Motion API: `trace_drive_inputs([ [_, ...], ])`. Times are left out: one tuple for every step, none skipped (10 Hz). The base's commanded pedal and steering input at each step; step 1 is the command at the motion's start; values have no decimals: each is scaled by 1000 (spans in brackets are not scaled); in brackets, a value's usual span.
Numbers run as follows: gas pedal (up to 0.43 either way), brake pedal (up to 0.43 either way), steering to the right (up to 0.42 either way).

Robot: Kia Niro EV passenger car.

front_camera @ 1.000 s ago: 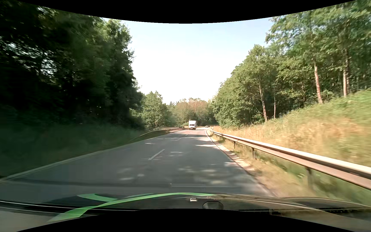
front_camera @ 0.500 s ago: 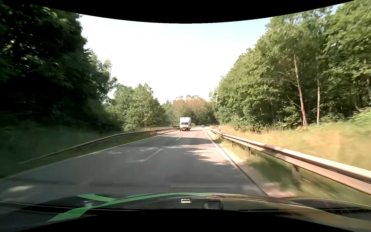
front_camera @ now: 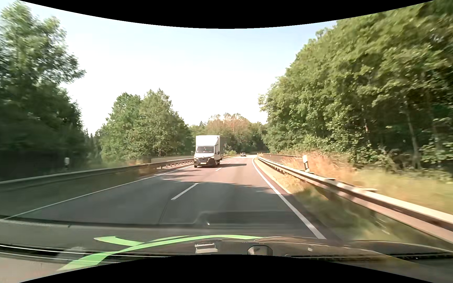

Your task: Follow the waypoints while adhering to traffic rules and regulations

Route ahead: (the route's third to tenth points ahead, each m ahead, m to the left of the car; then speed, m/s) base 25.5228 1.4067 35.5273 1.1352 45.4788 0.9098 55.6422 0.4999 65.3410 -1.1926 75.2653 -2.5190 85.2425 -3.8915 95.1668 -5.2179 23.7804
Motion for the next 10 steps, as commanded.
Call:
trace_drive_inputs([
  [138, 0, 1],
  [138, 0, 1],
  [138, 0, 1],
  [138, 0, 1],
  [130, 0, 1],
  [118, 0, 1],
  [110, 0, 1],
  [98, 0, 1],
  [98, 0, 2],
  [98, 0, 2],
])
